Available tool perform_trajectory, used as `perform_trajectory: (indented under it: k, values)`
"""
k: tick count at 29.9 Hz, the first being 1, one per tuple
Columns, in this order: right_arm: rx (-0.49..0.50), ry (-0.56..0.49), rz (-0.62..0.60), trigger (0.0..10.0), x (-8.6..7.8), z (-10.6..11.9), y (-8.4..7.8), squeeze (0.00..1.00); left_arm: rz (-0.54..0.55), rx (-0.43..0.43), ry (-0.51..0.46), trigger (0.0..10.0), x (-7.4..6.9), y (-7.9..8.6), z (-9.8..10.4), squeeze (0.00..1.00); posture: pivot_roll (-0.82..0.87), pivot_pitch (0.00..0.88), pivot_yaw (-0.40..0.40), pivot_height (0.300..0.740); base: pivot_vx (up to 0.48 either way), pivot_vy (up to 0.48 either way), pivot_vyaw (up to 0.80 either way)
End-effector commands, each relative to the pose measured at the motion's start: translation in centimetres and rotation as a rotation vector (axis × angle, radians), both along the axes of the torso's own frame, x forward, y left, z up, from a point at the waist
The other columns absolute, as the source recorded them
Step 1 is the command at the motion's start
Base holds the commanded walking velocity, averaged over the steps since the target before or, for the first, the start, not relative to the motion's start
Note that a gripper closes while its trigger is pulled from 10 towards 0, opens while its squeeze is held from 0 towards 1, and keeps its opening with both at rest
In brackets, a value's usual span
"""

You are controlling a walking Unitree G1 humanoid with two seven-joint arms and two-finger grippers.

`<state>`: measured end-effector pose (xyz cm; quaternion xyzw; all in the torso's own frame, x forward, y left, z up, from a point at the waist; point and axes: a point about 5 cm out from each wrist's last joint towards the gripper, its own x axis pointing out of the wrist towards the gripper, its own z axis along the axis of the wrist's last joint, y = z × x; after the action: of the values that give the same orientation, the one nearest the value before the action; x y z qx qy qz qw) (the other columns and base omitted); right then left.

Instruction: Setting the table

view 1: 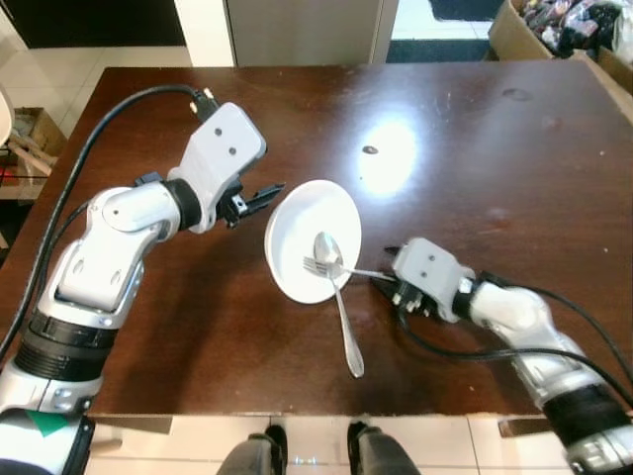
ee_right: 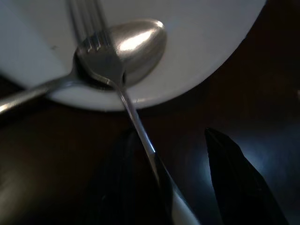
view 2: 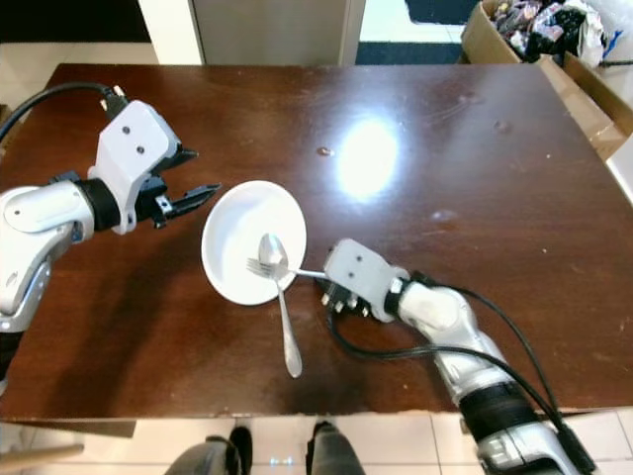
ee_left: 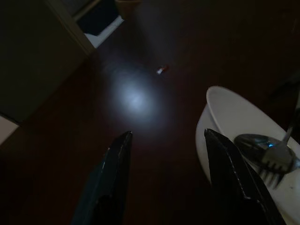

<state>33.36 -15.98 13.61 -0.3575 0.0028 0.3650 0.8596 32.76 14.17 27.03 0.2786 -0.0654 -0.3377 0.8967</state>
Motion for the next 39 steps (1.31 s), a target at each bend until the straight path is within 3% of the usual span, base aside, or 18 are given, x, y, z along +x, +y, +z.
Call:
perform_trajectory:
  k: [1,3,4,6,7,25,29,30,31,32,33,34,39]
  values:
    - [-0.095,0.17,-0.037,10.0,-1.2,-4.4,-0.8,0.0,0.011,0.009,0.01,10.0,-0.2,0.2,-0.2,0.0,-0.11,0.175,0.093,0.74,0.0,0.0,0.0]
    - [-0.074,0.204,-0.034,10.0,-0.8,-4.8,-0.5,0.0,0.018,0.012,0.008,10.0,-0.3,0.4,-0.1,0.0,-0.09,0.175,0.09,0.74,0.0,0.0,0.0]
    - [-0.068,0.222,-0.032,9.1,-0.7,-5.0,-0.4,0.0,0.023,0.012,0.008,10.0,-0.4,0.5,-0.1,0.0,-0.09,0.175,0.09,0.74,0.0,0.0,0.0]
    - [-0.065,0.231,-0.032,9.1,-0.6,-5.0,-0.4,0.0,0.025,0.013,0.008,10.0,-0.4,0.6,-0.1,0.0,-0.09,0.175,0.09,0.74,0.0,0.0,0.0]
    - [-0.039,0.257,-0.032,0.0,-0.6,-5.1,-0.4,0.0,0.029,0.012,0.007,10.0,-0.4,0.7,0.0,0.0,-0.09,0.173,0.087,0.74,0.0,0.0,0.0]
    - [0.093,0.188,-0.056,0.0,0.3,-3.8,-1.8,0.0,0.022,-0.002,0.016,10.0,-0.4,0.0,-0.3,0.0,-0.11,0.173,0.092,0.74,0.0,0.0,0.0]
    - [0.215,0.083,-0.07,0.0,1.0,-1.0,-2.1,0.0,0.021,-0.007,0.019,10.0,-0.5,-0.2,-0.5,0.0,-0.12,0.172,0.09,0.74,0.0,0.0,0.0]
    - [0.273,0.025,-0.079,0.0,1.3,0.6,-2.0,0.0,0.021,-0.009,0.02,10.0,-0.5,-0.3,-0.6,0.0,-0.12,0.173,0.091,0.74,0.0,0.0,0.0]
    - [0.273,0.025,-0.079,0.0,1.3,0.6,-2.0,0.0,0.021,-0.009,0.02,10.0,-0.5,-0.3,-0.6,0.0,-0.12,0.173,0.091,0.74,0.0,0.0,0.0]
    - [0.402,-0.088,-0.091,0.0,1.5,4.1,-1.8,0.0,0.019,-0.014,0.022,10.0,-0.5,-0.4,-0.6,0.0,-0.13,0.173,0.091,0.74,0.0,0.0,0.0]
    - [0.458,-0.133,-0.092,0.0,1.5,5.7,-1.8,0.0,0.018,-0.016,0.023,10.0,-0.5,-0.5,-0.7,0.0,-0.13,0.173,0.091,0.74,0.0,0.0,0.0]
    - [0.486,-0.154,-0.091,10.0,1.4,6.4,-1.8,0.0,0.018,-0.017,0.024,10.0,-0.5,-0.5,-0.7,0.0,-0.13,0.173,0.091,0.74,0.0,0.0,0.0]
    - [0.724,-0.268,-0.045,10.0,-0.9,11.3,-0.6,0.0,0.035,-0.066,0.037,10.0,-0.2,-0.7,-0.7,0.0,-0.14,0.166,0.099,0.74,0.0,0.0,0.0]
